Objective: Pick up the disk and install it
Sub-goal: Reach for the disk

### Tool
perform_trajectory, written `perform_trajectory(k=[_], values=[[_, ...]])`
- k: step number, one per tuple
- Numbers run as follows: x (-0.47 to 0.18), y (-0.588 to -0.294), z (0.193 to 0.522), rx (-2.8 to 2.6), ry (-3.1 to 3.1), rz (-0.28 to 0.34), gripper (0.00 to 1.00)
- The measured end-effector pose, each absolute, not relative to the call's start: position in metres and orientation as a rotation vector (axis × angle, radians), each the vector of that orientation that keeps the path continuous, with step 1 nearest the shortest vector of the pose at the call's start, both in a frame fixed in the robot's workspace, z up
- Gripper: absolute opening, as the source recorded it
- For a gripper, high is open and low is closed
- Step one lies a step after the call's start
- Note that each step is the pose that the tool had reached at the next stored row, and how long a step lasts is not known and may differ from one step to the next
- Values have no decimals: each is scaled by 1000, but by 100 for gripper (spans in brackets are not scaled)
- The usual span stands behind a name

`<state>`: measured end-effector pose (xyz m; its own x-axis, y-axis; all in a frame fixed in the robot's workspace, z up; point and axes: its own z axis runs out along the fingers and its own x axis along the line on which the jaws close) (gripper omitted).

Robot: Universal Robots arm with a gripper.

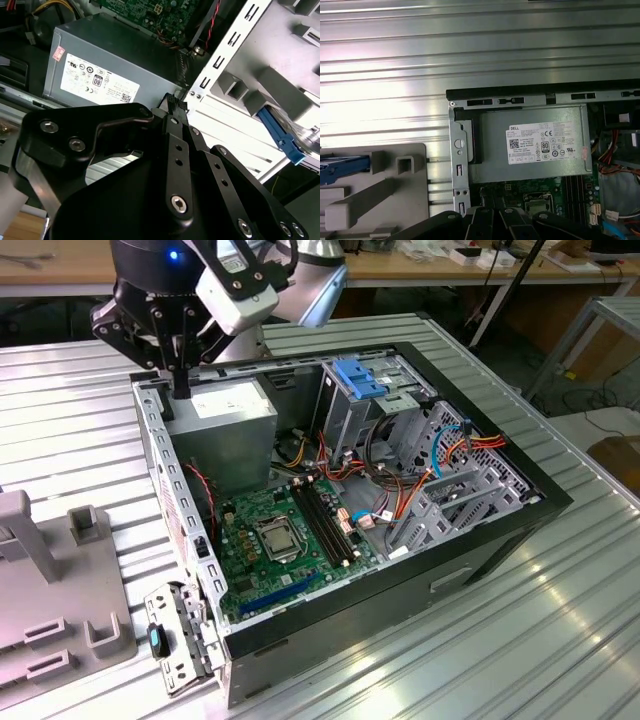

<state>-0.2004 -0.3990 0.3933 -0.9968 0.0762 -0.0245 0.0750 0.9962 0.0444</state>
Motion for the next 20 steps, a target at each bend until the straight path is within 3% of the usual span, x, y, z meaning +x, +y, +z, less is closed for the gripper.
perform_trajectory(k=[20], values=[[-281, -393, 393, 118, 3112, 68, 11]])
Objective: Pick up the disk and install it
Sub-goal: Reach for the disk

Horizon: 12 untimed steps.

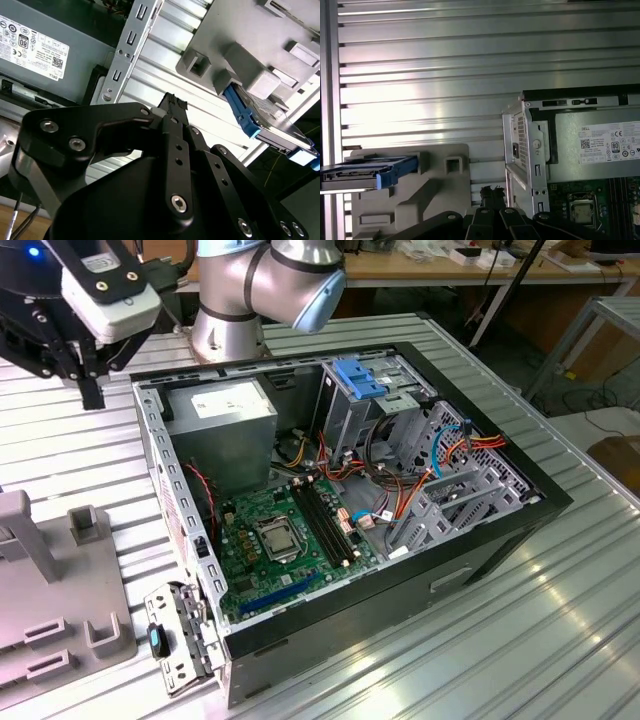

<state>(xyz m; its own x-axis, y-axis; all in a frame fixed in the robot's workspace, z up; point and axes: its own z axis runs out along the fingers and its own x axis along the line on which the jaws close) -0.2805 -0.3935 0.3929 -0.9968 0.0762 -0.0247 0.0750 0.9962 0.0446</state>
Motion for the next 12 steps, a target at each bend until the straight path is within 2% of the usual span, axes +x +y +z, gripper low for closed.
perform_trajectory(k=[12], values=[[-310, -393, 393, 118, 3112, 68, 11]])
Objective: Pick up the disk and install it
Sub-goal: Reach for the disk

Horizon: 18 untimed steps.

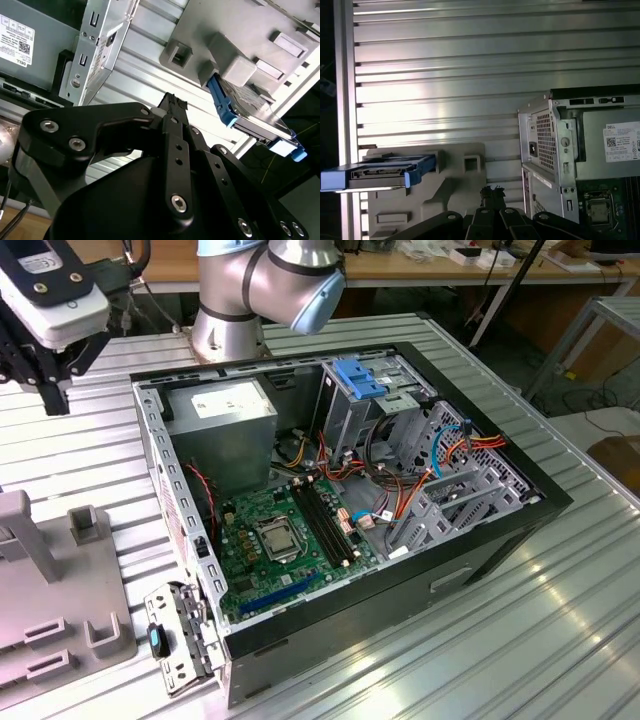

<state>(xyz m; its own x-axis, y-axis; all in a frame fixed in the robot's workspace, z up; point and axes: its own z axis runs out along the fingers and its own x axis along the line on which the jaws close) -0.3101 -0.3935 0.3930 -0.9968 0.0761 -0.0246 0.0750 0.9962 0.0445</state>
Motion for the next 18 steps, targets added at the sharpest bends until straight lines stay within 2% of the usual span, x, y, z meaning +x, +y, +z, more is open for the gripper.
perform_trajectory(k=[18], values=[[-374, -393, 393, 118, 3112, 68, 11]])
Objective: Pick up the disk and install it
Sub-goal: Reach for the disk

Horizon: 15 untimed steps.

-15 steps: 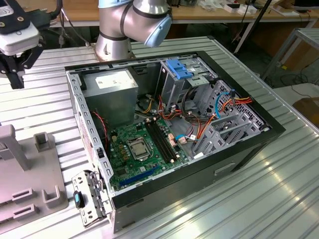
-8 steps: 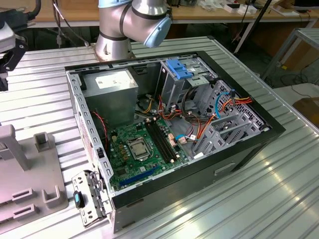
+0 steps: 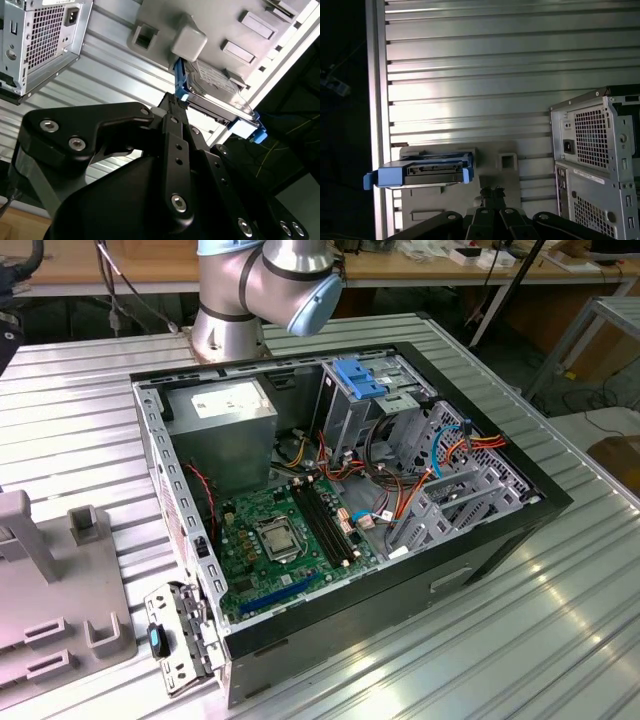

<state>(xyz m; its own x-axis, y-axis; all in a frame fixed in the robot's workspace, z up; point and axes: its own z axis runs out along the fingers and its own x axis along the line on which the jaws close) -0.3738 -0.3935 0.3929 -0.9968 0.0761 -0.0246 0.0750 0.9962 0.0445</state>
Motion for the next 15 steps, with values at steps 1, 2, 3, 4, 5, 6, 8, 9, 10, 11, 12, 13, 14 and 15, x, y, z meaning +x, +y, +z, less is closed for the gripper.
perform_trajectory(k=[1, 2, 3, 4, 5, 6, 8, 9, 10, 11, 12, 13, 14, 15], values=[[-376, -394, 393, 118, 3112, 68, 11], [-380, -394, 393, 118, 3112, 68, 11], [-385, -394, 393, 118, 3112, 68, 11], [-387, -394, 393, 118, 3112, 68, 11], [-389, -393, 393, 118, 3112, 68, 11], [-392, -393, 393, 118, 3112, 68, 11], [-400, -394, 393, 118, 3112, 68, 11], [-403, -393, 393, 118, 3112, 68, 11], [-408, -393, 393, 118, 3112, 68, 11], [-412, -394, 393, 118, 3112, 68, 11], [-416, -394, 393, 118, 3112, 68, 11], [-420, -394, 393, 118, 3112, 68, 11], [-423, -393, 393, 118, 3112, 68, 11], [-427, -393, 393, 117, 3112, 68, 11]])
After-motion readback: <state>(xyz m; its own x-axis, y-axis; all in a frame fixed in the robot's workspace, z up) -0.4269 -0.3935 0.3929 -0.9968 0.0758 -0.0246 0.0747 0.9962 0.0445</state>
